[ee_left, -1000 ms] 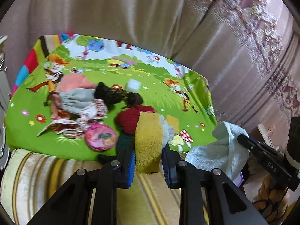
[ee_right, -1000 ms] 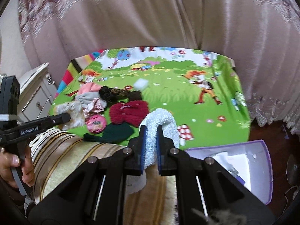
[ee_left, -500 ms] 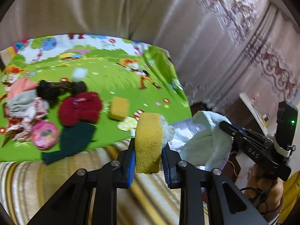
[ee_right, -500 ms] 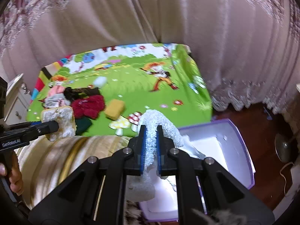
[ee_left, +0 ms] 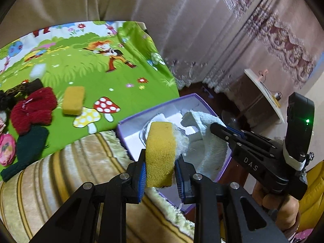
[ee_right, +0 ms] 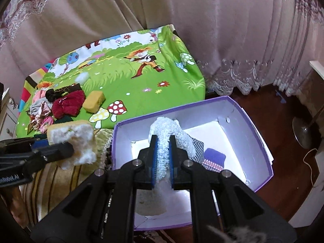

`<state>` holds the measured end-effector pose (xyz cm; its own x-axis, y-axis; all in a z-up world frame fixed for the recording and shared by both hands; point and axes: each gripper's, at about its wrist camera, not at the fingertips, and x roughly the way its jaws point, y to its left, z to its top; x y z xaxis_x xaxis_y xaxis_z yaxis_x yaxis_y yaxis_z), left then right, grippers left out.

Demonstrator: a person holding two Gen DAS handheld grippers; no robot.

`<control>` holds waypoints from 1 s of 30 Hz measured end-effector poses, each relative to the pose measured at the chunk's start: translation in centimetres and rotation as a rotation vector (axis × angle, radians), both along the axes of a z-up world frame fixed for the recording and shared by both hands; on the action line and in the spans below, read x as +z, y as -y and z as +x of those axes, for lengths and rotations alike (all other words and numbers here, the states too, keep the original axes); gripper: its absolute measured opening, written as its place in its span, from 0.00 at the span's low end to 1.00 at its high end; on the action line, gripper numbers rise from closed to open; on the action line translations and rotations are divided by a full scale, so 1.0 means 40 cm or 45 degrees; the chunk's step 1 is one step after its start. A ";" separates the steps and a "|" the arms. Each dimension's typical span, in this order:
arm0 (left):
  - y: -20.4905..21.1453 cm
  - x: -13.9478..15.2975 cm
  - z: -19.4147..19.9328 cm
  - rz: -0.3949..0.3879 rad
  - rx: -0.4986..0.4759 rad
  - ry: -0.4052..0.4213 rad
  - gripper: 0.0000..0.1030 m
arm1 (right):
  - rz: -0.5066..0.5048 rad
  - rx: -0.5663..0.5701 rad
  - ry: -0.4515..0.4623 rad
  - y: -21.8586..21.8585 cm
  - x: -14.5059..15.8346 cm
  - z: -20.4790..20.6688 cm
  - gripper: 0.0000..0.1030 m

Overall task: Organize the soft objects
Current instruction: 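Carry the sponge and towel into the white box and open both tools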

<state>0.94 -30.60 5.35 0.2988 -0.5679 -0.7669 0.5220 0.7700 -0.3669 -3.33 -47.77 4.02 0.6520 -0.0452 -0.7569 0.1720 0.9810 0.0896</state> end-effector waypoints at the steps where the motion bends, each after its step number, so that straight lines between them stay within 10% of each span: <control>1: 0.013 -0.003 0.001 0.011 -0.014 -0.001 0.28 | 0.007 0.000 -0.005 0.002 -0.002 0.000 0.13; 5: 0.035 -0.006 0.001 0.032 -0.033 0.001 0.37 | 0.022 0.010 -0.015 0.005 -0.004 0.000 0.21; 9: 0.034 0.001 0.000 0.026 -0.036 0.019 0.51 | 0.009 0.023 0.012 -0.003 0.006 -0.006 0.61; 30: -0.207 0.032 0.011 0.009 0.211 0.158 0.51 | 0.001 0.169 0.066 -0.129 0.061 0.025 0.64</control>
<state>1.38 -22.31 6.64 0.4804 -0.4980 -0.7219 0.4287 0.8515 -0.3021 -2.33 -42.60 6.45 0.6904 0.0445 -0.7220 0.0359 0.9948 0.0956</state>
